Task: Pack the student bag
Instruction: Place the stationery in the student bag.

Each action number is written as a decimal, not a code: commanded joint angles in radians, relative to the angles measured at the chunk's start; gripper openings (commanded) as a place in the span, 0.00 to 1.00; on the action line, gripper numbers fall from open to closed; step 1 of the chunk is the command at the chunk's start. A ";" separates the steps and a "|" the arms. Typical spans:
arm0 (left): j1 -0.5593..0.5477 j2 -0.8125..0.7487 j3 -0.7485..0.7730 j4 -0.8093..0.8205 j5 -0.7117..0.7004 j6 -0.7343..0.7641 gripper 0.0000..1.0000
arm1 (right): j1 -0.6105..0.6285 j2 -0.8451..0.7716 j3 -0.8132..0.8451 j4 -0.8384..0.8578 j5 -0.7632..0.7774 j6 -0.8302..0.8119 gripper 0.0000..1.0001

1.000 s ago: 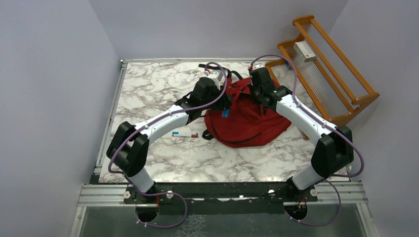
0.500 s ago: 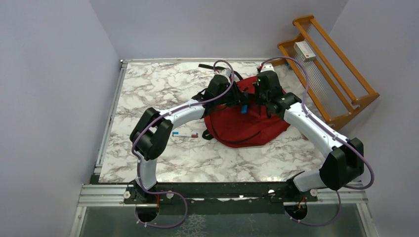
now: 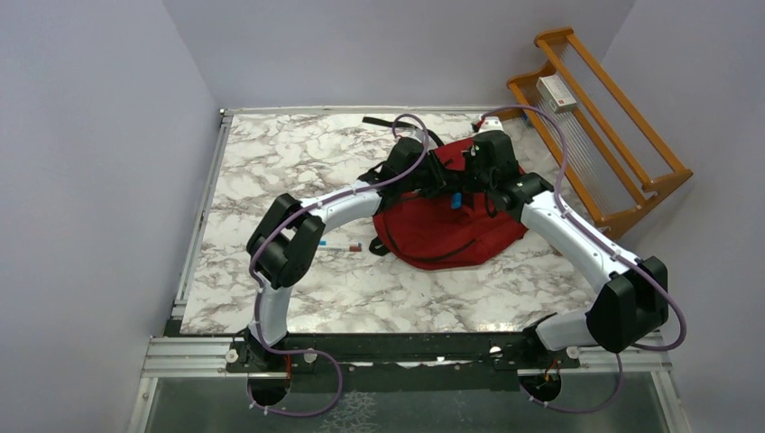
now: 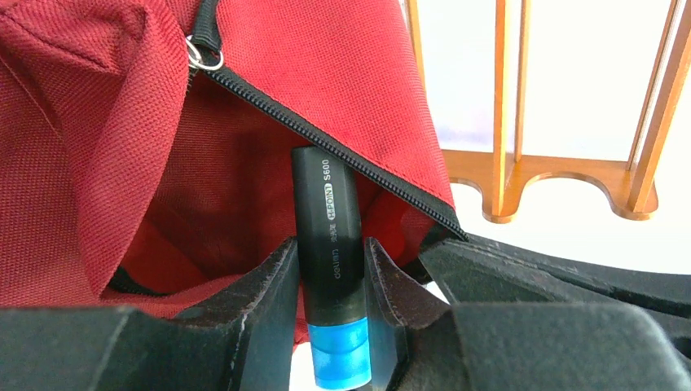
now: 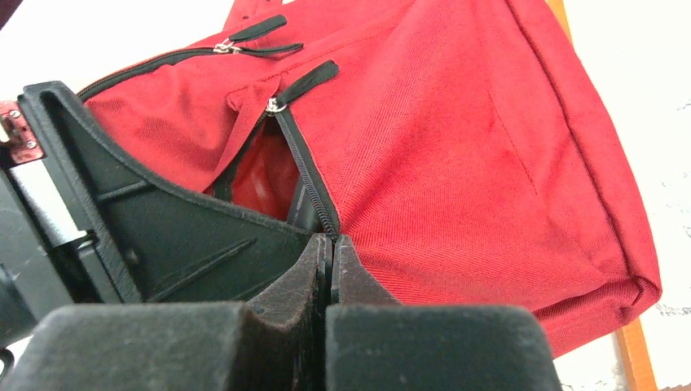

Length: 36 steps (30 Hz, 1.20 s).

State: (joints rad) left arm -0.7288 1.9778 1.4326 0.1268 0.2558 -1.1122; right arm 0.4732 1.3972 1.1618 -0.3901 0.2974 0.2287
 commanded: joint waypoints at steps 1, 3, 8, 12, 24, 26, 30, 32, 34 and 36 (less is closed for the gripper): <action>-0.008 0.025 0.044 0.008 0.025 -0.032 0.00 | 0.000 -0.047 -0.011 0.074 -0.052 0.019 0.01; -0.008 0.031 0.049 0.036 0.017 -0.026 0.00 | -0.001 -0.054 -0.019 0.074 -0.067 0.027 0.00; -0.006 0.056 0.044 0.154 -0.024 -0.029 0.00 | -0.001 -0.074 -0.044 0.072 -0.090 0.049 0.01; -0.006 0.094 0.081 0.177 -0.071 -0.048 0.00 | 0.000 -0.099 -0.063 0.066 -0.099 0.068 0.00; -0.034 0.205 0.189 0.190 -0.106 -0.063 0.34 | -0.001 -0.130 -0.108 0.071 -0.133 0.105 0.01; -0.034 0.198 0.178 0.189 -0.103 -0.055 0.42 | -0.001 -0.131 -0.108 0.069 -0.128 0.102 0.00; -0.034 0.170 0.155 0.182 -0.105 -0.018 0.52 | -0.001 -0.134 -0.114 0.069 -0.115 0.102 0.01; -0.034 0.155 0.151 0.171 -0.105 0.008 0.55 | 0.000 -0.134 -0.116 0.071 -0.112 0.103 0.00; -0.034 0.138 0.151 0.148 -0.106 0.036 0.56 | -0.001 -0.133 -0.118 0.073 -0.109 0.103 0.01; -0.031 0.119 0.144 0.119 -0.106 0.059 0.56 | 0.000 -0.132 -0.118 0.073 -0.108 0.102 0.00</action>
State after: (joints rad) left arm -0.7593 2.1746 1.5810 0.2512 0.1699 -1.1194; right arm 0.4644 1.2964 1.0489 -0.3531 0.2180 0.3141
